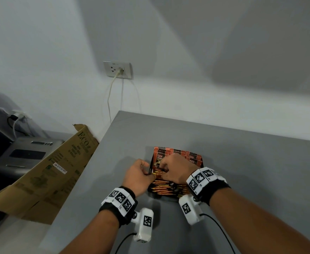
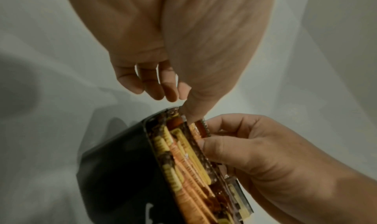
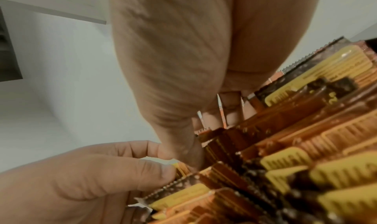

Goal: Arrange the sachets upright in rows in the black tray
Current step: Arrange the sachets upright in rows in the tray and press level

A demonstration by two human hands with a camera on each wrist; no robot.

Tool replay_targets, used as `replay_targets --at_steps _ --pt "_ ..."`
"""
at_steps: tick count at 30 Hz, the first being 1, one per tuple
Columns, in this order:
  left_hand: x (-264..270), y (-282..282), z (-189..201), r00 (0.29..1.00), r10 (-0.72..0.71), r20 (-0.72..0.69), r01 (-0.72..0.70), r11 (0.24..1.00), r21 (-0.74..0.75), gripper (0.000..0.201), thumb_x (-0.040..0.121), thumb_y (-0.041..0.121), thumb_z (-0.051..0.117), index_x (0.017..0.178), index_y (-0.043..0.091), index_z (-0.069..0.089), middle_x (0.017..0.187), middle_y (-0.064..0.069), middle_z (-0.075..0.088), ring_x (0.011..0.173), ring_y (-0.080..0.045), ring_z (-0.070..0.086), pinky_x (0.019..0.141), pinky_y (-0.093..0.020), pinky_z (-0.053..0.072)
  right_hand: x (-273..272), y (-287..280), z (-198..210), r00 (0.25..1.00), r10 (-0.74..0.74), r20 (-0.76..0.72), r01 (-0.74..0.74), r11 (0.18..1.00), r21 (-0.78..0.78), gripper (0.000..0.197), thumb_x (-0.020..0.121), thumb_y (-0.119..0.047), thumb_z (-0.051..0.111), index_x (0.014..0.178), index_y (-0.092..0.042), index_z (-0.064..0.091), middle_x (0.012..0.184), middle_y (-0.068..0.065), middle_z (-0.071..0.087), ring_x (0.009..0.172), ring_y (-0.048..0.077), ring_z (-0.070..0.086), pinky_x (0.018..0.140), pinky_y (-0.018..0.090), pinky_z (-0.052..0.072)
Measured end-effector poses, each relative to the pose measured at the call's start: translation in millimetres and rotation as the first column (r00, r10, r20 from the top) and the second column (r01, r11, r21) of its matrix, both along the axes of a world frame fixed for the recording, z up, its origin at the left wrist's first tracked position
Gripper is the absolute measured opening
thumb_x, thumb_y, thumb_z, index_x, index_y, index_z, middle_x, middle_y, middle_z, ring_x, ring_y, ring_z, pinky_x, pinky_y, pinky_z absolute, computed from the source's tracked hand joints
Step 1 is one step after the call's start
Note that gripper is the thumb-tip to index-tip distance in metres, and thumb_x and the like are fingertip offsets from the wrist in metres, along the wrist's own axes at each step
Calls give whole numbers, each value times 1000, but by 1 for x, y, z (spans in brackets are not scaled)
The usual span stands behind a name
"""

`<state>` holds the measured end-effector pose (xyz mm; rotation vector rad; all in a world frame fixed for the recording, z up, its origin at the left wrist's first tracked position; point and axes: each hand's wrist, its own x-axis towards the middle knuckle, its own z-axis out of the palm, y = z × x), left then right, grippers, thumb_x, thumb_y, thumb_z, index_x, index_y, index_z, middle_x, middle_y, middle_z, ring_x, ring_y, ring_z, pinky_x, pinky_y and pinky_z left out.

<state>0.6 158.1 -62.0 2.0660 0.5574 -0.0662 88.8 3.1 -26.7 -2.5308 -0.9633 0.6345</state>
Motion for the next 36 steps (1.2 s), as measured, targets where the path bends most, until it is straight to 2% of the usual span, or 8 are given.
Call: replay_targets --at_steps 3,8,13,17,21,25,32,36 --pt "-1 -1 1 999 -32 4 32 999 26 43 80 15 78 106 31 49 93 2 57 83 -15 62 68 -27 52 -3 -2 -2 1000 -3 -3 3 1000 17 38 87 -19 74 124 -15 67 119 3 69 102 16 66 89 26 53" --pt "6 -4 0 958 -267 104 232 935 269 52 78 8 70 123 30 60 119 7 57 113 -15 48 103 -29 39 -4 -7 1 998 -20 -60 24 997 67 37 84 -21 74 120 -16 68 116 1 70 102 15 65 91 28 53" --pt "13 -8 2 921 -389 22 352 854 384 51 81 3 59 122 32 64 114 12 67 105 -14 42 93 -30 44 0 -24 3 988 -122 -93 131 987 97 27 85 -21 70 113 -22 68 101 -11 63 92 7 61 79 17 45" --pt "14 -10 1 907 -421 22 372 823 429 33 86 6 56 103 32 69 106 12 68 99 -13 42 87 -30 43 -1 -41 5 971 -224 -86 234 965 121 17 90 -14 65 104 -22 71 99 -13 62 96 6 61 86 20 49" --pt "11 -11 -3 917 -388 96 320 856 405 28 90 7 57 100 31 67 98 16 61 98 -10 41 87 -28 42 -2 -56 0 964 -257 -64 262 961 91 22 92 -10 59 105 -22 73 108 -10 68 98 6 62 78 11 44" --pt "7 -12 -2 927 -312 209 234 915 328 31 90 3 57 101 31 67 93 22 51 100 -8 50 92 -24 43 -4 -63 0 971 -228 -66 232 971 65 22 92 -14 59 103 -22 76 111 -9 71 100 5 63 93 24 52" --pt "11 -6 12 912 -97 399 38 988 152 24 90 4 56 97 26 63 99 7 62 92 -3 58 82 -23 50 -6 -68 3 974 -221 -47 224 971 78 21 93 -15 59 105 -21 76 107 -13 69 94 1 60 78 6 39" --pt "15 -4 20 901 -1 434 4 1000 -6 20 87 15 53 95 31 63 95 3 67 89 -15 64 78 -36 56 -6 -67 6 970 -235 -62 240 966 93 22 92 -15 61 106 -23 76 108 -12 70 96 4 62 85 14 48"
